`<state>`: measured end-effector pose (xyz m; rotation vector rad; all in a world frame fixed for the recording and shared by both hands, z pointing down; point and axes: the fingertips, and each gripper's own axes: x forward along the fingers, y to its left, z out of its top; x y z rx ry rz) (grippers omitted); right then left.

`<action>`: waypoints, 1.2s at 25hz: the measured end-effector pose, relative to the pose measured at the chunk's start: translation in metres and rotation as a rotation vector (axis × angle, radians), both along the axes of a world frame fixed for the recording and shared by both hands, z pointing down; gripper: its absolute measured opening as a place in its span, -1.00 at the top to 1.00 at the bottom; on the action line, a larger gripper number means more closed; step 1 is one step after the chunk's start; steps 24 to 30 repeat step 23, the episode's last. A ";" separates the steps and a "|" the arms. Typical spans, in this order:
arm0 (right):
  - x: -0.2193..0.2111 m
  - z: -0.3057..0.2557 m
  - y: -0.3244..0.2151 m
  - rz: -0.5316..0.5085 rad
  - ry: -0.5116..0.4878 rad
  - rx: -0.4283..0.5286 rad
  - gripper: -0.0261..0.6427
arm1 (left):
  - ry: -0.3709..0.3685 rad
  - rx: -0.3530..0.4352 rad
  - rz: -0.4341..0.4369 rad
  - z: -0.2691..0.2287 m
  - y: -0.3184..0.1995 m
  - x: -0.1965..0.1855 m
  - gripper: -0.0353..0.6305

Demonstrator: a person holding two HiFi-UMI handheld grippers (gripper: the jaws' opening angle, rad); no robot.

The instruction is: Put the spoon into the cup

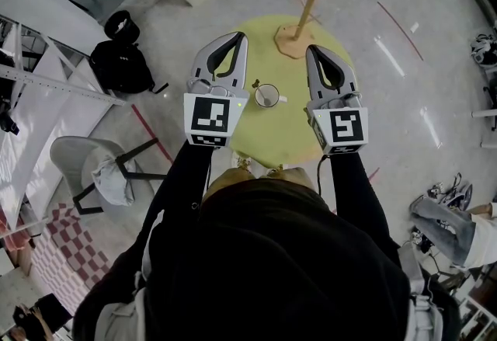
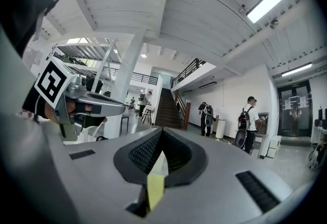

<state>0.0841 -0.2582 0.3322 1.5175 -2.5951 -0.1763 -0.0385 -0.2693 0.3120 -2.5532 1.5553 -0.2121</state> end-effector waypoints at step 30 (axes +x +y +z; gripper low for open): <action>-0.007 0.002 0.001 -0.007 0.007 -0.004 0.84 | 0.009 -0.006 0.005 0.002 0.001 -0.001 0.85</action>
